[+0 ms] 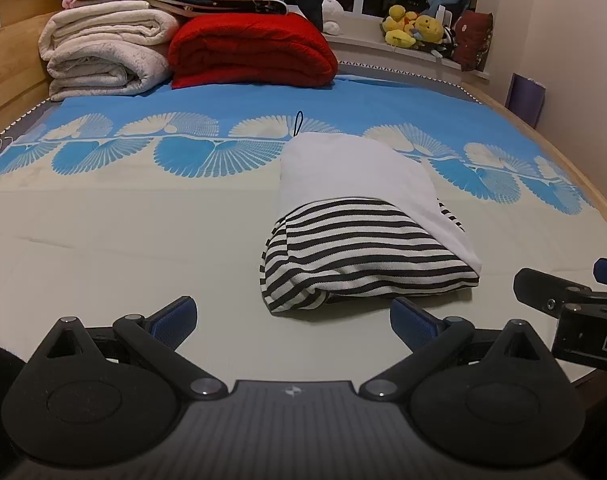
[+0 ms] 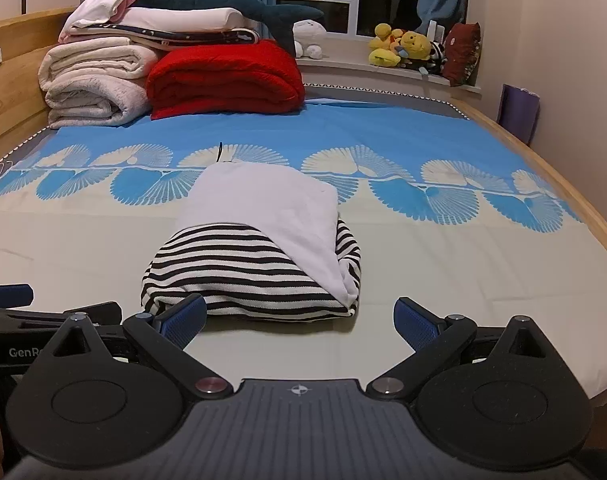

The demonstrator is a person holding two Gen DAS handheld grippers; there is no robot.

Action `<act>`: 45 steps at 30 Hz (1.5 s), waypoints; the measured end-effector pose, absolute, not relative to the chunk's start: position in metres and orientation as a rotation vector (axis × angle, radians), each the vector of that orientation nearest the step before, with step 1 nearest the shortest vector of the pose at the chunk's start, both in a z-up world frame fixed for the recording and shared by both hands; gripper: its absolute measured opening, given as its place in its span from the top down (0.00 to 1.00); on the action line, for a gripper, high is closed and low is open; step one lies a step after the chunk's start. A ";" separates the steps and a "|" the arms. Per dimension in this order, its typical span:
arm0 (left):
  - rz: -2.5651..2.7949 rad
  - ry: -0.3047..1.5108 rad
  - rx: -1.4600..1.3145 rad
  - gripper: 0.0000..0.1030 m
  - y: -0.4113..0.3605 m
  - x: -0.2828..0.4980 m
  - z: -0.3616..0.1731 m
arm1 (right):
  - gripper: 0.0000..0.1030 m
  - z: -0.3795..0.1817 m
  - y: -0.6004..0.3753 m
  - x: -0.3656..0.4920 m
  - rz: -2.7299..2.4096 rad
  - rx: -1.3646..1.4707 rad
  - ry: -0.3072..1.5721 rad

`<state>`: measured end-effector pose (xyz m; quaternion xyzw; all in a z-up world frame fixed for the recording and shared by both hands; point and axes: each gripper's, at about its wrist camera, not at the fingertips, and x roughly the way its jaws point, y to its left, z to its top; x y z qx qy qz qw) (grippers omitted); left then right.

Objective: Fold small clothes

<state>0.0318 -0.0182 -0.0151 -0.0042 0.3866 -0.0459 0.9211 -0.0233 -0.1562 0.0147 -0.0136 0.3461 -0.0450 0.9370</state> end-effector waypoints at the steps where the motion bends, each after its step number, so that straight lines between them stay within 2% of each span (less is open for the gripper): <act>1: -0.094 0.794 -0.009 0.00 -0.019 0.031 -0.015 | 0.04 0.015 -0.156 -0.023 -0.091 -0.029 0.706; 45: -0.108 0.793 -0.011 0.00 -0.021 0.030 -0.017 | 0.04 0.015 -0.153 -0.023 -0.077 -0.048 0.706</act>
